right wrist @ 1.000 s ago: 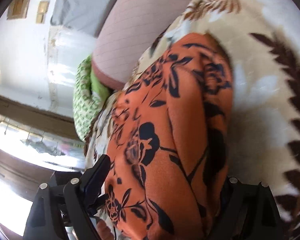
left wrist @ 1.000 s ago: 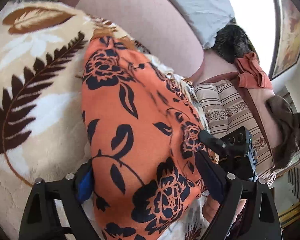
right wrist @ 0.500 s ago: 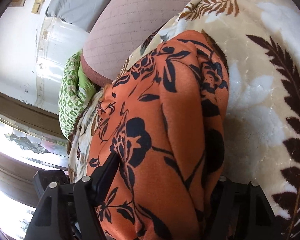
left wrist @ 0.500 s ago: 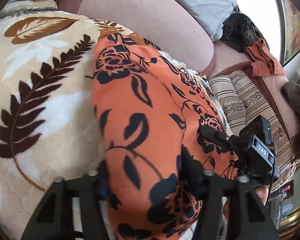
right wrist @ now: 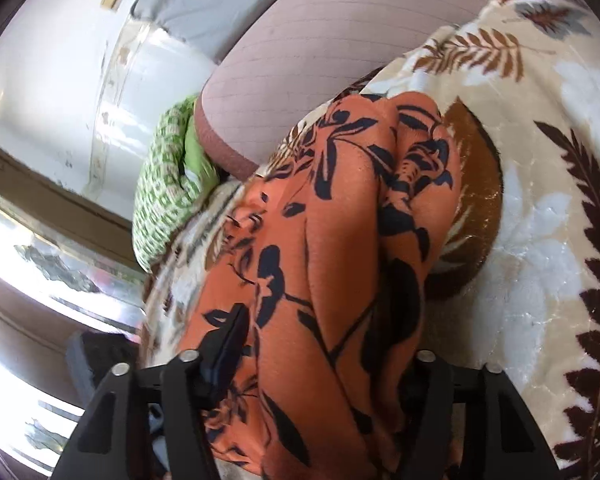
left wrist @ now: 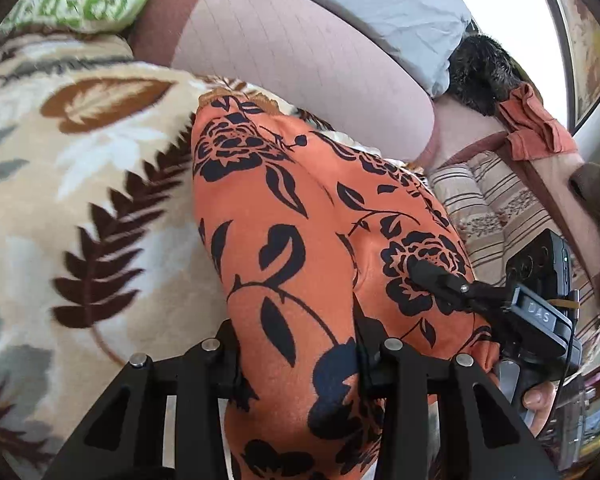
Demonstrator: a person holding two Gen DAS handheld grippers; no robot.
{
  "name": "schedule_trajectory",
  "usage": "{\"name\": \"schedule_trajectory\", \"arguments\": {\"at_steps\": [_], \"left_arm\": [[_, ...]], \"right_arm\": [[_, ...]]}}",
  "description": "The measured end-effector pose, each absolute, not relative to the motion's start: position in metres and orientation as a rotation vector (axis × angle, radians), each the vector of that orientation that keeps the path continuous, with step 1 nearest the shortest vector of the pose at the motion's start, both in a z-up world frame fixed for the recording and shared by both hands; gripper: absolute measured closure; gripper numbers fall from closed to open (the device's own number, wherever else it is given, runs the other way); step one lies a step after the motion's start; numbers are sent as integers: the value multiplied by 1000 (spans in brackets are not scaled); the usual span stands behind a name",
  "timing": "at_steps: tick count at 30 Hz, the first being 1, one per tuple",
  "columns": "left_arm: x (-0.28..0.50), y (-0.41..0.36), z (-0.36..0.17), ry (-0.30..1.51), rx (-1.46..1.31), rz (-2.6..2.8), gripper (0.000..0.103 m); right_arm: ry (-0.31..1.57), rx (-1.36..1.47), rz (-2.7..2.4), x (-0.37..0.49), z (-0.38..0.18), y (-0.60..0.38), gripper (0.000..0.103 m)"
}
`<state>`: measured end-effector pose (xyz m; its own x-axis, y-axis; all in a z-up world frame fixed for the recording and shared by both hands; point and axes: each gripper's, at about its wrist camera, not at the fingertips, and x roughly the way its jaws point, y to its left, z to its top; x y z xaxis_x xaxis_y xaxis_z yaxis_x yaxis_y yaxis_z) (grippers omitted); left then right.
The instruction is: Fold small clothes
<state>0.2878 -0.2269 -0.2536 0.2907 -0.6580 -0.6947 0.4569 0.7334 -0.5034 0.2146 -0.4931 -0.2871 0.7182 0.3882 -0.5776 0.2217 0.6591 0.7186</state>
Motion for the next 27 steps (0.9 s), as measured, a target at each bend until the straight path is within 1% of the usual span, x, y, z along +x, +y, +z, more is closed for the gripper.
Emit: {"name": "schedule_trajectory", "arguments": {"at_steps": [1, 4, 11, 20, 27], "left_arm": [[285, -225, -250, 1027, -210, -741, 62], [278, -216, -244, 1022, -201, -723, 62], [256, -192, -219, 967, -193, -720, 62], [207, -160, -182, 901, -147, -713, 62], [160, -132, -163, 845, -95, -680, 62]], "right_arm": [[801, 862, 106, 215, -287, -490, 51], [823, 863, 113, 216, -289, -482, 55], [809, 841, 152, 200, -271, -456, 56], [764, 852, 195, 155, -238, -419, 56], [764, 856, 219, 115, -233, -383, 56]]}}
